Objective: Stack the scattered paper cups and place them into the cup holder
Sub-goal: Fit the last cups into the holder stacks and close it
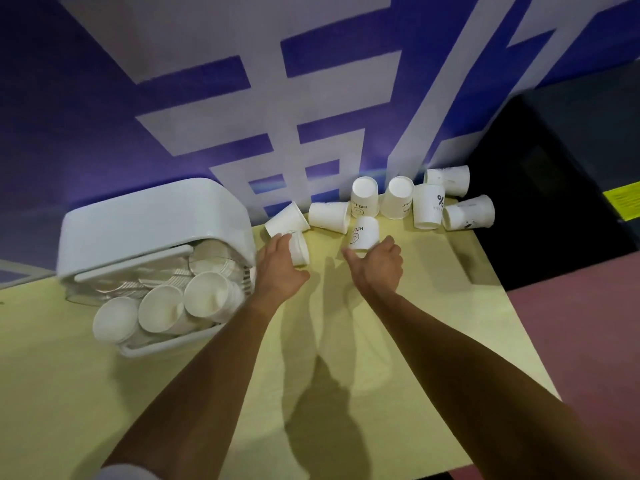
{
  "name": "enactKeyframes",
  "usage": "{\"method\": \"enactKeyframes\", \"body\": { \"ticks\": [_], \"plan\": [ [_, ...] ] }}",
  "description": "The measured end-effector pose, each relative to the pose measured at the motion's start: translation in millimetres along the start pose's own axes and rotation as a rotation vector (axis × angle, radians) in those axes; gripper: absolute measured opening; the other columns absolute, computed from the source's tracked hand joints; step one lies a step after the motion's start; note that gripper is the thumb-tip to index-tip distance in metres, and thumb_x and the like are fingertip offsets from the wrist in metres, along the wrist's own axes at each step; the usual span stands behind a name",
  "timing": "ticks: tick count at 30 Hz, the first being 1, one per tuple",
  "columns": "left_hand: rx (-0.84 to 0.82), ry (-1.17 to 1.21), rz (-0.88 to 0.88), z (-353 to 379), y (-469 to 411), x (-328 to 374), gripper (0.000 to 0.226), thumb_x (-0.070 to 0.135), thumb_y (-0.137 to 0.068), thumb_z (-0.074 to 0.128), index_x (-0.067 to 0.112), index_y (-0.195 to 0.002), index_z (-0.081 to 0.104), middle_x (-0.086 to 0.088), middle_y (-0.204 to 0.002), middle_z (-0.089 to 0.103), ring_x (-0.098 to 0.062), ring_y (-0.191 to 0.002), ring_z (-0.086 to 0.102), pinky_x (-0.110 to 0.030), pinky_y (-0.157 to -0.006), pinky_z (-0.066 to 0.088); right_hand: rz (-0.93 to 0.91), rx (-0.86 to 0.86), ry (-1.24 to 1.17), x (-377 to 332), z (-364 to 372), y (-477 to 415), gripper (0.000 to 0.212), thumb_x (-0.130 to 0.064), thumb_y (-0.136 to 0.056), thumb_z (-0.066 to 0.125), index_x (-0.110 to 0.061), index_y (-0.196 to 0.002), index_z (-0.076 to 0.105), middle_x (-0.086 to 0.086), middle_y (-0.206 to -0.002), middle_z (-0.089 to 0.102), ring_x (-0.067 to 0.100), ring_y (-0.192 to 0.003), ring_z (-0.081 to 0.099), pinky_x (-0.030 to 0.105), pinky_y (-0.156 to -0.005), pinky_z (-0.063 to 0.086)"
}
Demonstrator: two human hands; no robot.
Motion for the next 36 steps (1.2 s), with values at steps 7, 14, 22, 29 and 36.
{"method": "enactKeyframes", "body": {
  "ticks": [7,14,22,29,36],
  "plan": [
    [0.048,-0.237,0.052,6.2,-11.3,3.9,0.082,0.016,-0.075,0.074,0.019,-0.147,0.037,-0.005,-0.142,0.046,-0.031,-0.127,0.037,-0.035,-0.107,0.032,0.059,-0.049,-0.133,6.8,13.6,-10.3,0.072,-0.050,-0.084,0.069,-0.002,-0.129,0.039,0.018,-0.127,0.051,0.038,-0.115,0.051,0.045,-0.093,0.045],
    [0.040,-0.346,0.013,12.0,6.4,4.0,0.063,0.024,-0.076,0.072,0.019,-0.134,0.047,-0.007,-0.132,0.045,-0.030,-0.119,0.040,-0.038,-0.097,0.036,0.041,-0.070,-0.226,15.1,2.5,6.0,0.073,-0.038,-0.079,0.073,-0.003,-0.133,0.037,0.017,-0.129,0.046,0.037,-0.116,0.050,0.043,-0.090,0.045],
    [0.114,-0.130,0.152,-22.4,40.3,30.5,0.062,0.026,-0.078,0.069,0.017,-0.136,0.049,-0.008,-0.131,0.047,-0.031,-0.117,0.043,-0.038,-0.095,0.038,-0.028,0.014,-0.226,-21.2,-34.0,23.1,0.071,-0.039,-0.076,0.077,-0.007,-0.127,0.040,0.014,-0.125,0.050,0.035,-0.114,0.051,0.045,-0.091,0.048],
    [0.220,0.043,0.230,-83.5,82.1,23.6,0.063,0.034,-0.078,0.071,0.014,-0.134,0.050,-0.007,-0.127,0.048,-0.028,-0.118,0.047,-0.038,-0.104,0.040,-0.179,0.058,-0.239,-70.6,-56.1,68.0,0.071,-0.040,-0.077,0.078,-0.008,-0.129,0.039,0.015,-0.128,0.050,0.037,-0.116,0.051,0.051,-0.095,0.050],
    [0.419,0.164,0.189,-161.1,128.6,-20.6,0.066,0.037,-0.077,0.076,0.013,-0.133,0.050,-0.003,-0.126,0.050,-0.021,-0.118,0.047,-0.031,-0.098,0.040,-0.423,0.012,-0.286,-146.4,-59.9,130.1,0.070,-0.043,-0.079,0.074,-0.015,-0.134,0.040,0.009,-0.129,0.049,0.030,-0.118,0.050,0.047,-0.098,0.050]
  ]
}}
Point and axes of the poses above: each hand's wrist, its own y-axis away from the middle knuckle, its own z-axis out of the palm, x = y × z, the point moved 8 cm from there along -y, towards the middle knuckle
